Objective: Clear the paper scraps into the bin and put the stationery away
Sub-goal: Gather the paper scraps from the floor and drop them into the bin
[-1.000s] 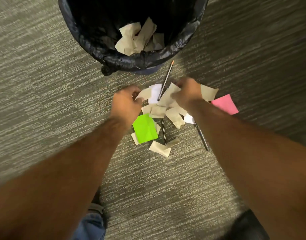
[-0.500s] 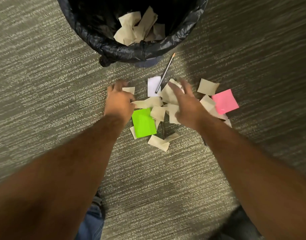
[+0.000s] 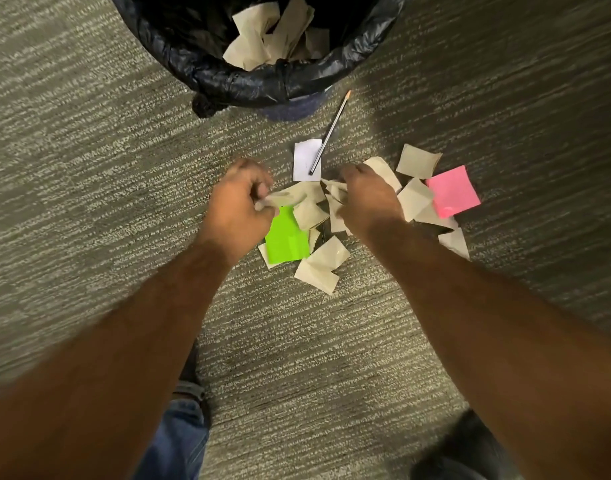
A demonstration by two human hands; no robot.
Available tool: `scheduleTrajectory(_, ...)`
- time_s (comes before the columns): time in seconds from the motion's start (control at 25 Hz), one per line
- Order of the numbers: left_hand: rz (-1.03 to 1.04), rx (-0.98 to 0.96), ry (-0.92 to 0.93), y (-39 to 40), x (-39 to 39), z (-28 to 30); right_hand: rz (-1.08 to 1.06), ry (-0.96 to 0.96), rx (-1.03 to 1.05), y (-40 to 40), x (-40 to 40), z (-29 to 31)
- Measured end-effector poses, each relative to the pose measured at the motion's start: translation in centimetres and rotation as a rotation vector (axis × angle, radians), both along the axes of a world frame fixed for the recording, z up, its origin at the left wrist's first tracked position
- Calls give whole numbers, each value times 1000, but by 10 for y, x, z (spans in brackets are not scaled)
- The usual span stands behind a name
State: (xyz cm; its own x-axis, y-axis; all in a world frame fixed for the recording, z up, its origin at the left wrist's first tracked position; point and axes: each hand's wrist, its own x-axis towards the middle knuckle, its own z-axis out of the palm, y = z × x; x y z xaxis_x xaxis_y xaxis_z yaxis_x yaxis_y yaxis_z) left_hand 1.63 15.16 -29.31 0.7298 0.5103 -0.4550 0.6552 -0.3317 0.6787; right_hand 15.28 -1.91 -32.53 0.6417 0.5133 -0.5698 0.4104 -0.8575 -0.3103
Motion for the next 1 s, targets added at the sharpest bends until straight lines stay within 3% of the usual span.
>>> scheduleTrajectory(0.08, -13, -70, 77, -9, -1, 0, -49, -51, 10, -3, 2, 5)
scheduleTrajectory(0.16, -147, 5, 72, -18, 5, -12, -227, -55, 45, -11, 8, 9)
scheduleTrajectory(0.32, -262, 132, 161, -36, 27, -35, -811, 305, 419, -43, 12, 22)
scheduleTrajectory(0.4, -226, 177, 205, -43, 38, -44, -972, 385, 578, -61, 18, 26)
scheduleTrajectory(0.52, -198, 232, 262, -46, 51, -51, -837, 334, 465, -69, 30, 16)
scheduleTrajectory(0.64, -199, 246, 289, -46, 57, -49, -276, 36, 159, -56, 36, 1)
scheduleTrajectory(0.72, -89, 159, 195, -48, 57, -47, -4, -141, 69, -41, 37, 1)
scheduleTrajectory(0.8, 168, -53, 2, -53, 56, -40, 113, -191, 8, -31, 35, 4)
scheduleTrajectory(0.92, 602, -405, -198, -60, 52, -28, 14, -190, 90, -32, 23, 14)
scheduleTrajectory(1.0, 766, -595, -274, -60, 49, -21, -347, -71, 264, -43, 19, 20)
